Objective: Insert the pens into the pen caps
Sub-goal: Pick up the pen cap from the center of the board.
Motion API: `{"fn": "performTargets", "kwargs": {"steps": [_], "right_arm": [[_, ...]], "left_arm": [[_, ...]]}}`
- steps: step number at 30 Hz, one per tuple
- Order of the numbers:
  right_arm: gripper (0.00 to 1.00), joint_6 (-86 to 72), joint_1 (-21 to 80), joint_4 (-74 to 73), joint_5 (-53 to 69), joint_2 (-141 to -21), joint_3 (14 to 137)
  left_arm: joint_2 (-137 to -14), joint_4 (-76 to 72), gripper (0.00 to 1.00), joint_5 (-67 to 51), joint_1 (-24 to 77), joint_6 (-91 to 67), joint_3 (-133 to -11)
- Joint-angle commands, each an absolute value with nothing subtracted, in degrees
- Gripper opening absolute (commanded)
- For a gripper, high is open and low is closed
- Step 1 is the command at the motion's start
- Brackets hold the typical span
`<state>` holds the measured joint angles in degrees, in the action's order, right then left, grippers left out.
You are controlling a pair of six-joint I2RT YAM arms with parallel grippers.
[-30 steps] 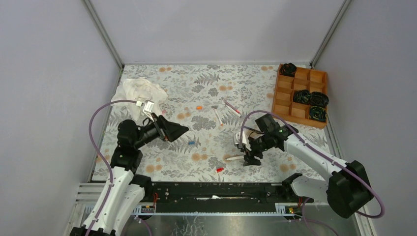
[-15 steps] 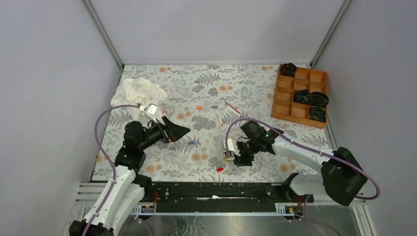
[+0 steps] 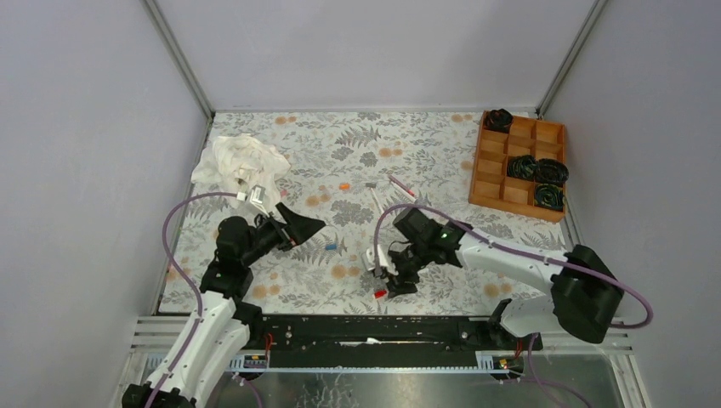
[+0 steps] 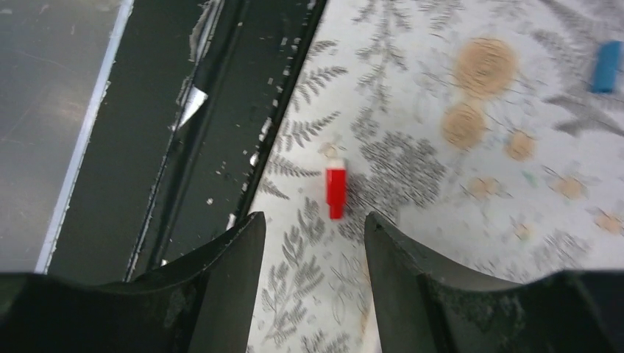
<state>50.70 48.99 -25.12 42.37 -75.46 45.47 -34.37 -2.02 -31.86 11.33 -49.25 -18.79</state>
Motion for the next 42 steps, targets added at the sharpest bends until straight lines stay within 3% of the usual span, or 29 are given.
{"fn": "performTargets", "kwargs": {"steps": [1, 7, 27, 42], "right_arm": [[0.59, 47.13, 55.79, -20.94, 35.85, -79.48, 47.87], [0.59, 47.99, 59.53, -18.76, 30.47, -80.38, 44.03], [0.55, 45.17, 64.42, -15.06, 17.91, -89.31, 44.90], [0.33, 43.51, 65.03, -14.83, 15.77, -92.69, 45.62]], "left_arm": [[-31.28, -2.92, 0.95, -25.40, 11.68, -53.50, -16.92], [-28.28, -0.09, 0.95, -19.56, 11.69, -55.40, -15.66], [-24.89, -0.09, 0.95, -19.65, 11.69, -55.99, -14.06], [-23.17, -1.87, 0.95, -22.28, 11.69, -57.43, -12.48]]}}
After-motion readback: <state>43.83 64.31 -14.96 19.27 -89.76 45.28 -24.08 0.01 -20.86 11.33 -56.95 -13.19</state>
